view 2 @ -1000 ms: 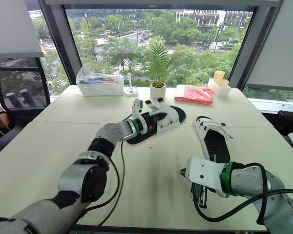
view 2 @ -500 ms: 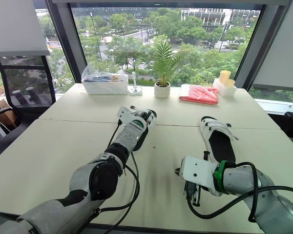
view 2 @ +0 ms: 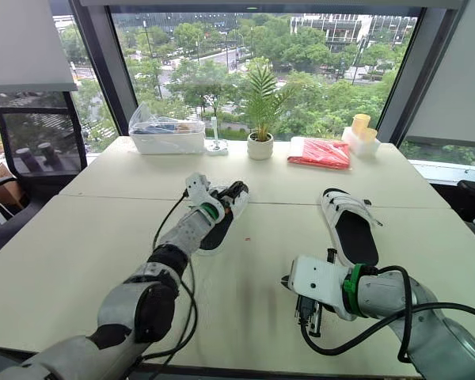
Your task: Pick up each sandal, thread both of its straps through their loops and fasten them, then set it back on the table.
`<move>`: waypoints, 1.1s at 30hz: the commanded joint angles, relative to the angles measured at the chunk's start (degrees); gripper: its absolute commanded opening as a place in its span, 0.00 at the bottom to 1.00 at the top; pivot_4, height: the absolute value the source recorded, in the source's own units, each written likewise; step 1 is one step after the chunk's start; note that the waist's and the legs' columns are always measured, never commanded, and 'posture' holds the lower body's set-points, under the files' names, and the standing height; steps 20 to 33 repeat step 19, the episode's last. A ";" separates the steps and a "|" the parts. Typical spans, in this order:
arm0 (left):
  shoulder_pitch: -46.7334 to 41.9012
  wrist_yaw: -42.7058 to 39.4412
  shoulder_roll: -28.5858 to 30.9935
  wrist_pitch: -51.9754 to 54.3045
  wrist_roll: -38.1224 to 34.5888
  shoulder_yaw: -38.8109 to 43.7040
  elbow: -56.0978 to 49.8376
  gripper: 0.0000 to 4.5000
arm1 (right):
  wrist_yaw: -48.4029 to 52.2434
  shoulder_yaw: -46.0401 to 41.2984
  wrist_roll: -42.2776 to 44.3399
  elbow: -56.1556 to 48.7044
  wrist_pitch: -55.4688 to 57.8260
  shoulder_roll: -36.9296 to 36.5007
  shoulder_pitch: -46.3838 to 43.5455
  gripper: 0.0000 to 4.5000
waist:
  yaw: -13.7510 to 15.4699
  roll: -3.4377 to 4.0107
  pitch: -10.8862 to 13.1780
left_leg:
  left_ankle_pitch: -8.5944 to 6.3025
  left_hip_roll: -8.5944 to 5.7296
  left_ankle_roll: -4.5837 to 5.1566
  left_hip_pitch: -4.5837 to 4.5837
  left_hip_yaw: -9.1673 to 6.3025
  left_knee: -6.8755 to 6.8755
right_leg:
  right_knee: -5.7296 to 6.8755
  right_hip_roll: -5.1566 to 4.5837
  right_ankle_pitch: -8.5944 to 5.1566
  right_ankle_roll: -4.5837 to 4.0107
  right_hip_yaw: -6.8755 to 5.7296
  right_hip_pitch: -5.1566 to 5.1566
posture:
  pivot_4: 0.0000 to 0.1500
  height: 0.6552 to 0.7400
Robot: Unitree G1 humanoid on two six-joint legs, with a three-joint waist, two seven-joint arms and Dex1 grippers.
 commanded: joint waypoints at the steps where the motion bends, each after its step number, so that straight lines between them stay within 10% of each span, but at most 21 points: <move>1: 5.94 -6.10 5.34 10.19 1.08 -7.22 -19.48 0.99 | 0.20 -1.02 0.21 1.47 -3.05 0.26 -0.54 0.00 | -0.46 0.00 0.00 | 0.00 0.05 0.00 0.01 -0.01 0.00 | 0.03 -0.01 0.00 0.00 0.01 -0.01 | 1.00 1.00; 17: 31.62 -25.51 32.79 24.12 -2.31 -13.83 -60.92 0.99 | 0.98 -11.10 3.56 12.89 -9.06 0.32 -0.44 0.00 | -0.21 0.04 -0.02 | 0.02 0.10 0.09 0.08 -0.01 0.04 | 0.19 -0.26 -0.01 -0.02 0.16 0.00 | 1.00 1.00; 33: 34.73 -26.44 34.49 22.29 -1.40 -13.33 -61.60 0.99 | 0.94 -12.08 4.21 13.15 -8.95 0.56 -0.36 0.00 | -0.25 0.04 -0.02 | -0.05 0.10 0.24 0.08 -0.01 0.04 | 0.19 -0.26 -0.01 -0.02 0.16 0.01 | 1.00 1.00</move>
